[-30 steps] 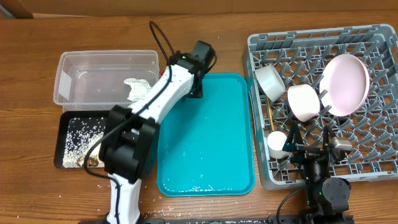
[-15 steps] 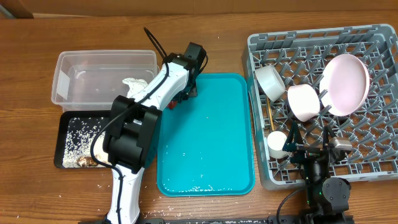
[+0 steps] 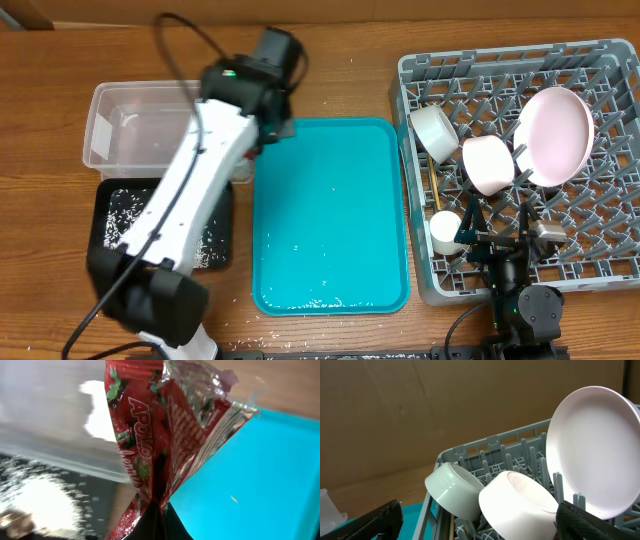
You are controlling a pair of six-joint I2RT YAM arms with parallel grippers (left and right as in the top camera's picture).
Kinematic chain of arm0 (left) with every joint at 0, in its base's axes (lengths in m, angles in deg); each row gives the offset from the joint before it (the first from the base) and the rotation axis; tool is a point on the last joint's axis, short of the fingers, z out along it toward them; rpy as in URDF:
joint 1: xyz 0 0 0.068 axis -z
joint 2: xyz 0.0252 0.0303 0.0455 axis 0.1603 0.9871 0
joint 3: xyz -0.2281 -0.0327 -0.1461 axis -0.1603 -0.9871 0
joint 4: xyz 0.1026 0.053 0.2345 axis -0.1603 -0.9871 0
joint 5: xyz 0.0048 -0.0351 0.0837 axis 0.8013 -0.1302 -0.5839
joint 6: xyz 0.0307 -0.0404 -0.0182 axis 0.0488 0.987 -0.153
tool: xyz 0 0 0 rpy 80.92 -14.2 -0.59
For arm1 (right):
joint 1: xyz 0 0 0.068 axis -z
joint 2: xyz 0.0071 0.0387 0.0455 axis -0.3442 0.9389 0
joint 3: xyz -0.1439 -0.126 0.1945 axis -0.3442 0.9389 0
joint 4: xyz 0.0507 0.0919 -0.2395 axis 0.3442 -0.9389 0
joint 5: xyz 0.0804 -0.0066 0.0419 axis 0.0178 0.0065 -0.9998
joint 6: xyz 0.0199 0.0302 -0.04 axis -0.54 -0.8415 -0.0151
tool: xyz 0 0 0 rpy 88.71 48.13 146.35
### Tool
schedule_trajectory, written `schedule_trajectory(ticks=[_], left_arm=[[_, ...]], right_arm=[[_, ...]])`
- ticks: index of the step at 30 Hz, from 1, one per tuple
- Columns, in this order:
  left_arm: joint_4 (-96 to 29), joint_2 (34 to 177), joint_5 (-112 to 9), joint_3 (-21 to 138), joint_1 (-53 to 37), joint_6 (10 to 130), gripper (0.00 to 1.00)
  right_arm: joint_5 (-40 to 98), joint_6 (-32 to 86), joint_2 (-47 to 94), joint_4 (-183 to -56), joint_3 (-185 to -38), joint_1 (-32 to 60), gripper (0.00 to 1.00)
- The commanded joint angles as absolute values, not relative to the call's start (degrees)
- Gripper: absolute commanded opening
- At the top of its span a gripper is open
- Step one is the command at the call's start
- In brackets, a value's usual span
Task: Sort waste into correct bins and load items into the dishwasher
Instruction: 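Carry the red wrapper left and drop it into the clear bin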
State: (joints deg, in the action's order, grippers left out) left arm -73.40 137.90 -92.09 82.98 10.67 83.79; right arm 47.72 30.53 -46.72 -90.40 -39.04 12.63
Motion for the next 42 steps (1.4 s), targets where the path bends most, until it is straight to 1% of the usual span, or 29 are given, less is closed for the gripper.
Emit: schedule_trajectory(ticks=[1,2,3,4,5,6,7,9,10,13,17,26,28,30,33,35,39,42], left_arm=[[-73.2,141.3,-95.8,81.5,4.4,86.4,0.04],[-72.1,142.2,-96.2,80.8,3.1,86.4,0.05],[-71.1,143.0,-96.4,80.4,2.0,86.3,0.18],[-69.6,144.2,-96.4,80.1,0.8,86.3,0.24],[-68.3,145.2,-96.2,80.0,-0.2,86.0,0.27],[-67.2,146.2,-94.7,80.0,-1.1,84.9,0.39],[-66.6,146.9,-92.4,80.0,-1.8,83.6,0.56],[-66.8,147.0,-87.7,80.1,-3.1,81.6,0.67],[-67.4,146.6,-87.2,80.3,-3.4,81.4,0.74],[-71.4,142.7,-89.5,82.1,-3.2,81.4,0.84],[-73.6,134.7,-90.3,82.3,-1.0,80.1,0.87],[-80.9,117.5,-91.2,82.3,4.5,78.9,0.88],[-83.2,113.1,-88.5,82.3,5.5,78.9,1.0],[-83.9,110.2,-84.0,82.3,6.0,78.9,1.0],[-83.8,108.0,-81.0,82.3,6.1,78.9,1.0],[-83.8,107.3,-81.0,82.3,6.1,78.9,1.0],[-88.2,107.0,-81.1,82.3,6.1,78.9,1.0],[-87.5,106.9,-81.6,82.2,6.2,78.7,1.0]], right_arm=[[48.0,30.5,-47.2,-90.1,-38.5,12.9,1.0],[48.0,30.5,-47.2,-90.1,-38.5,12.9,1.0],[48.0,30.5,-47.2,-90.1,-38.5,12.9,1.0],[48.0,30.5,-47.2,-90.1,-38.5,12.9,1.0],[48.0,30.5,-47.2,-90.1,-38.5,12.9,1.0],[48.0,30.5,-47.2,-90.1,-38.5,12.9,1.0],[48.0,30.5,-47.2,-90.1,-38.5,12.9,1.0],[48.0,30.5,-47.2,-90.1,-38.5,12.9,1.0],[48.1,30.5,-47.2,-90.1,-38.5,12.9,1.0],[48.0,30.5,-47.2,-90.1,-38.5,12.9,1.0],[48.0,30.5,-47.2,-90.1,-38.5,12.9,1.0],[48.0,30.5,-47.2,-90.1,-38.5,12.9,1.0],[48.0,30.5,-47.2,-90.1,-38.5,12.9,1.0],[48.0,30.5,-47.2,-90.1,-38.5,12.9,1.0],[48.0,30.5,-47.2,-90.1,-38.5,12.9,1.0],[48.0,30.5,-47.2,-90.1,-38.5,12.9,1.0],[48.0,30.5,-47.2,-90.1,-38.5,12.9,1.0],[48.0,30.5,-47.2,-90.1,-38.5,12.9,1.0]])
